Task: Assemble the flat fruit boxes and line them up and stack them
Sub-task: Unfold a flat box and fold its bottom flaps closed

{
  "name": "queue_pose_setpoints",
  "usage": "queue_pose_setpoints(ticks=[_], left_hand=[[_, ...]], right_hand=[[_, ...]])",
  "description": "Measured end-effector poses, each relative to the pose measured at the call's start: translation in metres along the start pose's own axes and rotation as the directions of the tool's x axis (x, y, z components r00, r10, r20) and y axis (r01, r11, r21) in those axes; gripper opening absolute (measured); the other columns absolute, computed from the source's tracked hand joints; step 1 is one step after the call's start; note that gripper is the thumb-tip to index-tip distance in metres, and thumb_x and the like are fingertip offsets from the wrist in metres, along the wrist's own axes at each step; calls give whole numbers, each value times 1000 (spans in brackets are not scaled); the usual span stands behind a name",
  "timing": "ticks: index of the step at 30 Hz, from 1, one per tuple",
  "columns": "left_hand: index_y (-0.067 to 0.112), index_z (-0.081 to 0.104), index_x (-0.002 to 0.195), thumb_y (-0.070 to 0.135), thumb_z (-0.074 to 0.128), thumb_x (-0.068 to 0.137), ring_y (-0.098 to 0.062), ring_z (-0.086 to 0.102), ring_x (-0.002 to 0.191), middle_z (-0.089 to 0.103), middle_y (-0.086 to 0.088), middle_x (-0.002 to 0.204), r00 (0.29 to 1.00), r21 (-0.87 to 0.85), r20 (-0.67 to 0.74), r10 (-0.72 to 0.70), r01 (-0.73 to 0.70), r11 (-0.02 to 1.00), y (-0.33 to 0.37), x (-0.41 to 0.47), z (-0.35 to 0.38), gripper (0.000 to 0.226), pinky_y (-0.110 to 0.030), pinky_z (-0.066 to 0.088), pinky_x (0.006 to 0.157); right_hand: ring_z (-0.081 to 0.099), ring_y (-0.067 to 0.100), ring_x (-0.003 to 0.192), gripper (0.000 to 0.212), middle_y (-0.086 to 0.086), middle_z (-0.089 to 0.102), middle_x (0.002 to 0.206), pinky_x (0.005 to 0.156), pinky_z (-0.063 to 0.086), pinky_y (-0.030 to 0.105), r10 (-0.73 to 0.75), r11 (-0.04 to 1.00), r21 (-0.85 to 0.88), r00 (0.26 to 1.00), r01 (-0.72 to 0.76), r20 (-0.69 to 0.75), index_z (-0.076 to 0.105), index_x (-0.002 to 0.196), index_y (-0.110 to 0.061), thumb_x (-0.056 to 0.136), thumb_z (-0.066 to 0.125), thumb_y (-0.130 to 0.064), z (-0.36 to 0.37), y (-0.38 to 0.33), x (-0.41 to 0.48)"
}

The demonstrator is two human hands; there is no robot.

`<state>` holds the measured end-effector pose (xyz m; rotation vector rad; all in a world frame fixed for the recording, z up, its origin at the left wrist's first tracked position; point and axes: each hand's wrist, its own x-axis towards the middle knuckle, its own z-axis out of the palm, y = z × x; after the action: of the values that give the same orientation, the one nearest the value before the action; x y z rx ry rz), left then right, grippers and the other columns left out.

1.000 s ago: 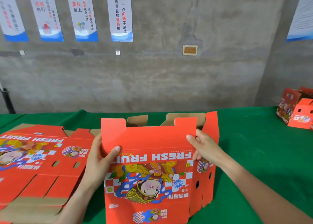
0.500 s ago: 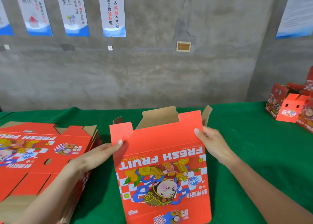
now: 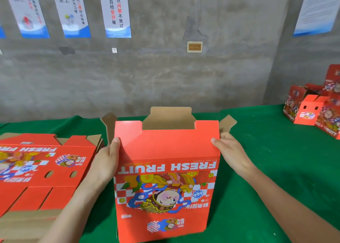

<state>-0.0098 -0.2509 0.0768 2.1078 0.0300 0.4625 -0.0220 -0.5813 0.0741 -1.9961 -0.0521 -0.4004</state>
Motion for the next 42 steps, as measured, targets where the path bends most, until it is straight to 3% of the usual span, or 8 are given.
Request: queue_pose_setpoints(ticks=[9,12,18,21,23,32,38,42], left_hand=[[24,63,98,28,42,100,-28,63,100,66,-9,109,998,-98,-57,-22,16,995,-16,-23,11,21,-42,49,89],[7,49,136,22,50,98,-27,43,132,43,-12,145,997,-10,-63,-44,43,999,-19,-31,13,41,-38,34,110],[-1,49,133,0,53,91,-25,25,143,16,-9,159,993,134,-54,101,-93,987,-13,-37,14,42,-32,30,111],[-2,51,131,-7,53,86,-18,17,146,1,-4,160,987,164,-35,158,-150,975,-12,-37,12,45,-22,24,109],[-1,49,133,-12,54,82,-17,8,147,-1,-6,159,982,194,2,191,-188,963,-12,-35,11,52,-21,18,113],[7,49,137,-8,76,68,-31,38,133,43,-11,145,910,357,149,386,-414,838,-11,-21,4,76,-38,27,113],[12,50,137,-8,76,68,-28,40,130,48,-9,141,887,302,169,429,-461,834,-12,-16,4,76,-38,29,111],[19,59,120,2,74,77,-17,52,118,60,3,125,846,217,276,456,-517,828,-12,-14,4,49,-26,38,101]], right_hand=[[53,10,55,56,1,50,61,52,35,14,-35,946,-325,991,-8,-127,44,46,-14,92,53,-47,26,-4,-4],[54,16,66,59,7,55,74,59,26,27,-21,882,-471,996,-24,-90,49,51,-5,91,53,-48,28,-1,-5],[50,16,89,52,9,52,95,64,23,22,32,874,-483,997,-62,-70,45,52,-4,85,68,-37,26,3,-9],[48,13,96,39,4,42,108,70,27,16,50,884,-464,999,-53,-18,65,88,4,81,73,-33,25,1,-11],[47,11,94,70,1,30,124,80,40,22,68,896,-442,997,-50,24,43,134,-5,77,77,-29,24,-2,-15],[53,13,88,56,-6,26,114,78,41,27,-39,736,-664,987,132,154,45,132,-22,81,66,-33,22,-16,-17],[-22,34,142,81,1,-18,158,110,-14,60,-146,332,-842,905,425,399,26,145,-35,74,63,-23,27,-35,-1],[-18,33,145,92,-1,-23,158,116,-5,55,60,301,-822,851,482,521,15,150,-36,73,57,-8,34,-53,11]])
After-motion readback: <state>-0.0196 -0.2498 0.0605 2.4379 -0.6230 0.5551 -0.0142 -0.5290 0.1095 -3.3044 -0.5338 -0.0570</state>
